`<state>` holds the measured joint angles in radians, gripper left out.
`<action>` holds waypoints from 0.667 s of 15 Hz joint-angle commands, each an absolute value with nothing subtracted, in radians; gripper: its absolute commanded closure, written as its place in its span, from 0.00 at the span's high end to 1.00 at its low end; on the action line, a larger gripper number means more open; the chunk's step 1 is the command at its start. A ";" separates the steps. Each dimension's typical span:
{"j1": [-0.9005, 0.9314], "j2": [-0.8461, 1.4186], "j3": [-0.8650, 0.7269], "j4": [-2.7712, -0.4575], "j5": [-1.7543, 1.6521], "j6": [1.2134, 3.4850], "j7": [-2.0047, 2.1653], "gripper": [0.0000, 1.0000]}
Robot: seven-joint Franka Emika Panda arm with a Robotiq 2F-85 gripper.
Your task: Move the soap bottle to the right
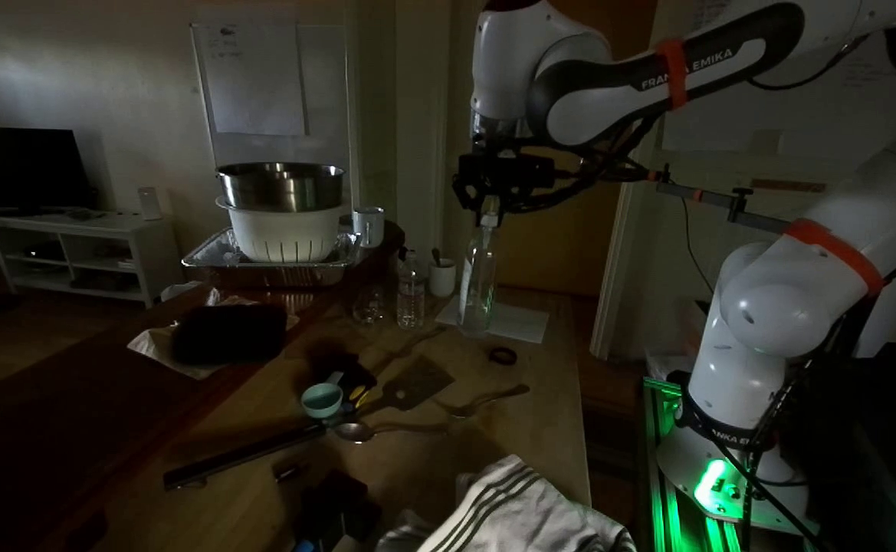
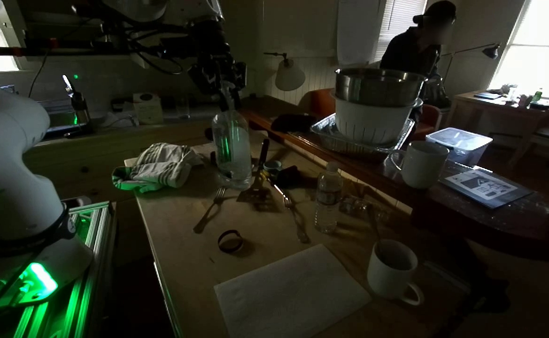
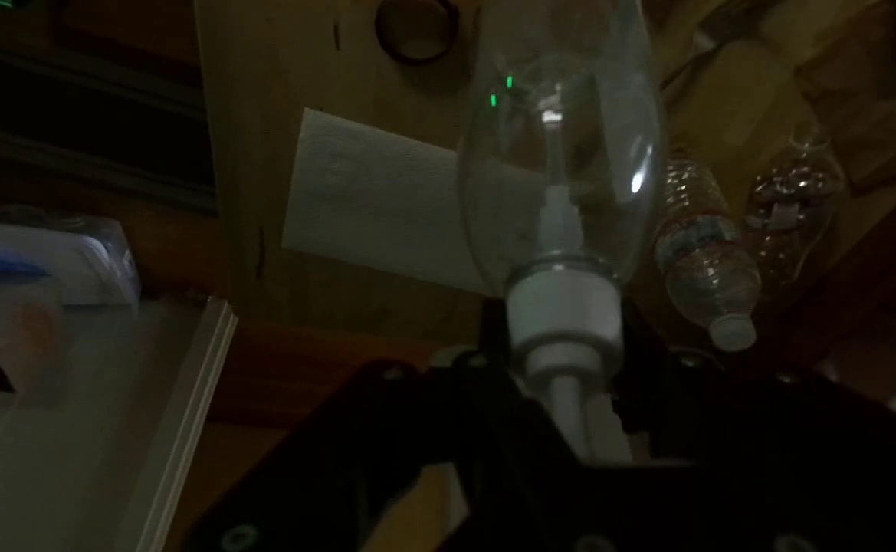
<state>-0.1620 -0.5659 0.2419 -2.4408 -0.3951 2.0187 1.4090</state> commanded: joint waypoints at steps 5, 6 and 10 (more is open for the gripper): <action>-0.162 -0.536 0.230 -2.476 -0.537 2.022 1.604 0.36; -0.162 -0.533 0.230 -2.478 -0.539 2.022 1.608 0.36; -0.162 -0.522 0.225 -2.479 -0.535 2.037 1.624 0.11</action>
